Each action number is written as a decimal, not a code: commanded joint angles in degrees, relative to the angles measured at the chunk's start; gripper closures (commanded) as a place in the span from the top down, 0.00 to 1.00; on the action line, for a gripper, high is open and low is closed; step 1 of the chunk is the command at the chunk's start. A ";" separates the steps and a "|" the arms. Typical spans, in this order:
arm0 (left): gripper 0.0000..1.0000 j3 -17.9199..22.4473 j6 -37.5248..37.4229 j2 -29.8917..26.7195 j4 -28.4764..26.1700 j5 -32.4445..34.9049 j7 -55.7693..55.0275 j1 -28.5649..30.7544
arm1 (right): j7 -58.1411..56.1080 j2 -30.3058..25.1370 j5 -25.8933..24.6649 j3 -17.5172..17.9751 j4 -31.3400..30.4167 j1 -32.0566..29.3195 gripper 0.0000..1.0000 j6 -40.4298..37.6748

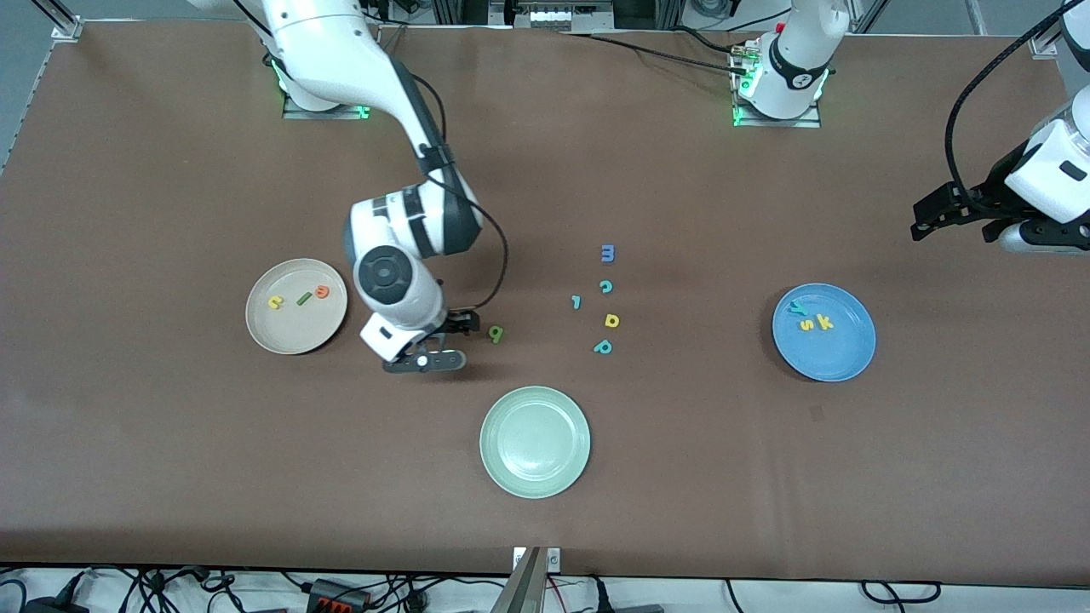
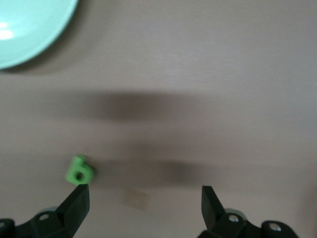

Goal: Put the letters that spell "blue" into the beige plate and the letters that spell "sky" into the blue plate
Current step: 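Grasp the green b with the right gripper while the left gripper withdraws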

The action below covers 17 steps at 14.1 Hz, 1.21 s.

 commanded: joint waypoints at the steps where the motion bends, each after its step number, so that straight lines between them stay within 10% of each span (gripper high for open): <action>1: 1.00 -0.50 -2.02 -2.28 -0.24 -0.72 1.30 -0.37 | 8.90 4.12 1.15 2.38 5.35 -0.63 1.00 1.73; 6: 1.00 -0.76 -3.08 -2.01 1.87 -0.89 4.90 -0.64 | 19.90 5.80 1.24 4.86 5.97 -0.27 0.97 3.49; 17: 1.00 -2.43 -4.31 -0.79 3.89 -0.45 4.12 -0.64 | 20.18 7.38 0.89 6.53 6.06 -0.27 0.51 4.81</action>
